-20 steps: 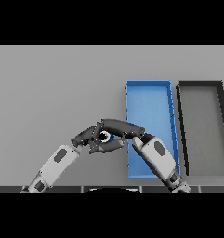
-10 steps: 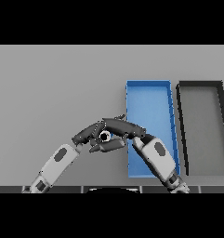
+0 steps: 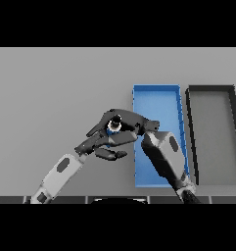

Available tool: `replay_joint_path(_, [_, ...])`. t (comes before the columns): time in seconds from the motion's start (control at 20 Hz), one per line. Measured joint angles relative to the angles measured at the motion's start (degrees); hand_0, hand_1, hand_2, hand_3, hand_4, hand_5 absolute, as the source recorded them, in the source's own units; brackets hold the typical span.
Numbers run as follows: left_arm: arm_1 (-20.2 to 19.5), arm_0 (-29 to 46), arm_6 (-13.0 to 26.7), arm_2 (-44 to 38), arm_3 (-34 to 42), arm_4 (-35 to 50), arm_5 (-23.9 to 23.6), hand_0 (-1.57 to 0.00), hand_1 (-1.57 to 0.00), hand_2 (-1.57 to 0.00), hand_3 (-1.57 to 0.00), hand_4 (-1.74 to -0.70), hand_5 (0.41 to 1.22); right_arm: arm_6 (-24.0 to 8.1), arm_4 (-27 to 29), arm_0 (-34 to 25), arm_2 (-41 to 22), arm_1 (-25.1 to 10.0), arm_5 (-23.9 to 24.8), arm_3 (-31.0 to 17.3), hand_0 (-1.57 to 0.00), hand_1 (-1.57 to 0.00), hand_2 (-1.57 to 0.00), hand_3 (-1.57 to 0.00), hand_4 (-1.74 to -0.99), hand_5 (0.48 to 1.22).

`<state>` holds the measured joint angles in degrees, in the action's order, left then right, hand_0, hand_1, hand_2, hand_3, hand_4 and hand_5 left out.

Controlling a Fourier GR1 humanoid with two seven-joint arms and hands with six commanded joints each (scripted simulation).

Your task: Pick up the blue pipe and place it into the blue bin.

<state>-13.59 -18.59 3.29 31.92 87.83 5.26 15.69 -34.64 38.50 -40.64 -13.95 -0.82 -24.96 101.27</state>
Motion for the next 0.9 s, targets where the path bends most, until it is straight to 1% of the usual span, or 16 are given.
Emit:
replay_joint_path(0.1, [-0.22, 0.91, -0.32, 0.28, 0.22, -0.31, -0.11, 0.0, 0.0, 0.0, 0.0, -0.86, 0.498, 0.32, 2.69, -4.89, 1.04, -2.86, 3.84, 0.05, -1.57, -1.57, -1.57, -1.57, -1.494, 1.221])
replay_joint_path(0.15, [-0.29, 1.01, -0.64, 0.41, 0.79, -0.42, -0.2, 0.0, 0.0, 0.0, 0.0, -0.86, 0.493, 0.92, 3.46, -7.11, 2.1, -3.52, 3.38, -0.09, -1.57, -1.57, -1.57, -1.57, -1.494, 1.221])
replay_joint_path(0.25, [-0.61, 0.62, -0.6, 0.04, 0.25, -0.3, 0.07, 0.0, 0.0, 0.0, 0.0, -0.87, 0.485, 2.59, 3.4, -13.55, 5.34, -5.54, 3.06, -2.61, -1.57, -1.57, -1.57, -1.57, -1.496, 1.221])
replay_joint_path(0.3, [-0.43, 0.62, -1.05, 0.2, 0.61, -0.14, 0.25, 0.0, 0.0, 0.0, 0.0, -0.87, 0.484, 3.45, 2.5, -15.35, 6.71, -5.68, 3.7, -4.94, -1.57, -1.57, -1.57, -1.57, -1.496, 1.221])
replay_joint_path(0.35, [-0.74, 0.95, -1.17, 0.18, 0.78, -0.02, 0.42, 0.0, 0.0, 0.0, 0.0, -0.86, 0.483, 3.95, 2.14, -16.62, 8.2, -6.34, 4.38, -6.12, -1.57, -1.57, -1.57, -1.57, -1.496, 1.221])
replay_joint_path(0.45, [-1.08, 0.82, -0.49, -0.18, 1.33, 0.36, 0.34, 0.0, 0.0, 0.0, 0.0, -0.86, 0.484, 5.85, -0.83, -18.84, 11.33, -7.84, 6.45, -9.31, -1.57, -1.57, -1.57, -1.57, -1.498, 1.221])
replay_joint_path(0.5, [-1.61, 1.61, -0.33, -0.1, 1.95, 0.43, 0.39, 0.0, 0.0, 0.0, 0.0, -0.85, 0.484, 5.81, -2.52, -20.34, 13.02, -9.4, 6.59, -11.92, -1.57, -1.57, -1.57, -1.57, -1.498, 1.221])
replay_joint_path(0.55, [-1.46, 1.73, -0.06, 0.16, 1.97, -0.18, -0.03, 0.0, 0.0, 0.0, 0.0, -0.84, 0.481, 6.51, -4.05, -20.64, 13.83, -9.72, 6.65, -13.4, -1.57, -1.57, -1.57, -1.57, -1.498, 1.221])
replay_joint_path(0.65, [-1.91, 1.47, 0.02, -0.22, 2.44, -0.26, -0.3, 0.0, 0.0, 0.0, 0.0, -0.84, 0.474, 6.98, -8.36, -20.79, 16.23, -11.47, 7.17, -18.69, -1.57, -1.57, -1.57, -1.57, -1.498, 1.221])
replay_joint_path(0.7, [-2.22, 1.72, 0.02, -0.1, 2.26, -0.82, -0.42, 0.0, 0.0, 0.0, 0.0, -0.83, 0.47, 6.9, -9.47, -20.42, 17.58, -12.15, 7.12, -21.17, -1.57, -1.57, -1.57, -1.57, -1.499, 1.221])
replay_joint_path(0.8, [-2.12, 1.75, -0.4, -0.29, 1.95, -1.48, -1.15, 0.0, 0.0, 0.0, 0.0, -0.83, 0.465, 6.04, -10.76, -18.17, 19.76, -13.48, 6.77, -24.26, -1.57, -1.57, -1.57, -1.57, -1.499, 1.221])
replay_joint_path(0.85, [-1.7, 1.68, 0.37, -0.14, 1.42, -1.74, -1.38, 0.0, 0.0, 0.0, 0.0, -0.83, 0.463, 5.63, -11.4, -17.25, 21.24, -14.14, 7.28, -25.9, -1.57, -1.57, -1.57, -1.57, -1.499, 1.221])
replay_joint_path(0.9, [-1.85, 1.7, 0.1, -0.28, 1.67, -1.55, -1.3, 0.0, 0.0, 0.0, 0.0, -0.83, 0.461, 5.62, -12.6, -15.09, 21.73, -14.5, 7.2, -26.42, -1.57, -1.57, -1.57, -1.57, -1.499, 1.221])
